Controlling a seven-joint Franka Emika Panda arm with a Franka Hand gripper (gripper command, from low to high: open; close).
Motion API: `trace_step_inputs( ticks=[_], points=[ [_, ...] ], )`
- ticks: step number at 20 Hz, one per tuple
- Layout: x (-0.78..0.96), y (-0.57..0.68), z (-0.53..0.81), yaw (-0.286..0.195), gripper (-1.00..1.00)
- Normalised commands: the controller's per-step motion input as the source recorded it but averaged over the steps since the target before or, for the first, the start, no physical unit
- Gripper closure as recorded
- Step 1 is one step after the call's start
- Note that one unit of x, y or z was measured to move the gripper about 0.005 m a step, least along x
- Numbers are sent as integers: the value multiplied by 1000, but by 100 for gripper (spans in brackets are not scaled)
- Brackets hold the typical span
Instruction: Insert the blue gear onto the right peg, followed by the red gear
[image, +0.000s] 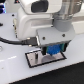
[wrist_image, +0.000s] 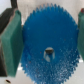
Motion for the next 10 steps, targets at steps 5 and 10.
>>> trace_step_inputs(
  ticks=[5,10],
  points=[
    [99,-59,129,0,100],
    [72,1,-28,0,100]
  ],
)
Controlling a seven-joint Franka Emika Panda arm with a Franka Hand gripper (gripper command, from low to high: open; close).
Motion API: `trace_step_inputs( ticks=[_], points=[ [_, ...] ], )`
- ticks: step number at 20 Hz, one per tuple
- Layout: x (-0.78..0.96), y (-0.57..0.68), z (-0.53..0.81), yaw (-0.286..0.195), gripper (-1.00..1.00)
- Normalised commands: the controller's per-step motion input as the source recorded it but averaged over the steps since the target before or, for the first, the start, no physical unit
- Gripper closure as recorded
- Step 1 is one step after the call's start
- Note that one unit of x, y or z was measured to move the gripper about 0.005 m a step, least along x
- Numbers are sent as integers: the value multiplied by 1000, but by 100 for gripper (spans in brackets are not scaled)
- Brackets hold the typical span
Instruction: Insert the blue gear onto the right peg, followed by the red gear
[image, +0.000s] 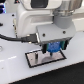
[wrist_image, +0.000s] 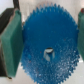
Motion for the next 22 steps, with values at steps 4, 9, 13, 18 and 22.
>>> trace_step_inputs(
  ticks=[4,9,13,18,22],
  points=[
    [148,13,2,0,100],
    [281,6,-221,0,100],
    [318,19,76,0,100],
    [174,-118,360,0,100],
    [138,-66,-8,0,100]
  ],
)
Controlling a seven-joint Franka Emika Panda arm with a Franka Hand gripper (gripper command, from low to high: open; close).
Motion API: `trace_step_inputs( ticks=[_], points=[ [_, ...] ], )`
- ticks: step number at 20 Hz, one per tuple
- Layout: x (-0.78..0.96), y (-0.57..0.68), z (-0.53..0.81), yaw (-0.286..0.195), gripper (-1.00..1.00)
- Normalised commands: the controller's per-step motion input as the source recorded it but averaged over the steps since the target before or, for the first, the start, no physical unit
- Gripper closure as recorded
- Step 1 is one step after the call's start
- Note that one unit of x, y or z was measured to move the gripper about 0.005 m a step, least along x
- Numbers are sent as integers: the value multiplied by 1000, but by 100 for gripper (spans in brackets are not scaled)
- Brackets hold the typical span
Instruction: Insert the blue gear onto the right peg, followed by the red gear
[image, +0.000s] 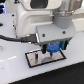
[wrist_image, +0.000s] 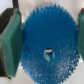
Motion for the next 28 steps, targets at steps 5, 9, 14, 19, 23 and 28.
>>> trace_step_inputs(
  ticks=[5,9,14,19,23,28],
  points=[
    [135,12,-33,0,100],
    [303,8,-69,0,100],
    [247,2,-260,0,100],
    [226,39,257,0,100],
    [116,-122,141,0,100],
    [2,-343,43,0,100]
  ],
)
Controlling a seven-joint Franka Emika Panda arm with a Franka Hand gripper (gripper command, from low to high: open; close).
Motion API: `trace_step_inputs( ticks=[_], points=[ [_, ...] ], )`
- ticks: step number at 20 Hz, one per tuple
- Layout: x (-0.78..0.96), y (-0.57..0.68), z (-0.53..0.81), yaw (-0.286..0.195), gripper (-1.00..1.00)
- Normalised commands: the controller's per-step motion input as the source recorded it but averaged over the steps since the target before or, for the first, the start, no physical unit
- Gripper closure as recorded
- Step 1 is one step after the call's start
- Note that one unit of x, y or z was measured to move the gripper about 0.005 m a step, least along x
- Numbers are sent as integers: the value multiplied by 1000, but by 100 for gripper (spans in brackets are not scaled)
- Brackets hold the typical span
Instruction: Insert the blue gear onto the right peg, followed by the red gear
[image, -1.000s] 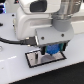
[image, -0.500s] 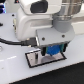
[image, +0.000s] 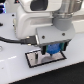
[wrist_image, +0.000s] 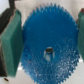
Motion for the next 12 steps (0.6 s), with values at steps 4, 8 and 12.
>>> trace_step_inputs(
  ticks=[4,8,12],
  points=[
    [194,26,-12,0,100],
    [140,82,240,0,100],
    [128,4,254,0,100]
  ],
)
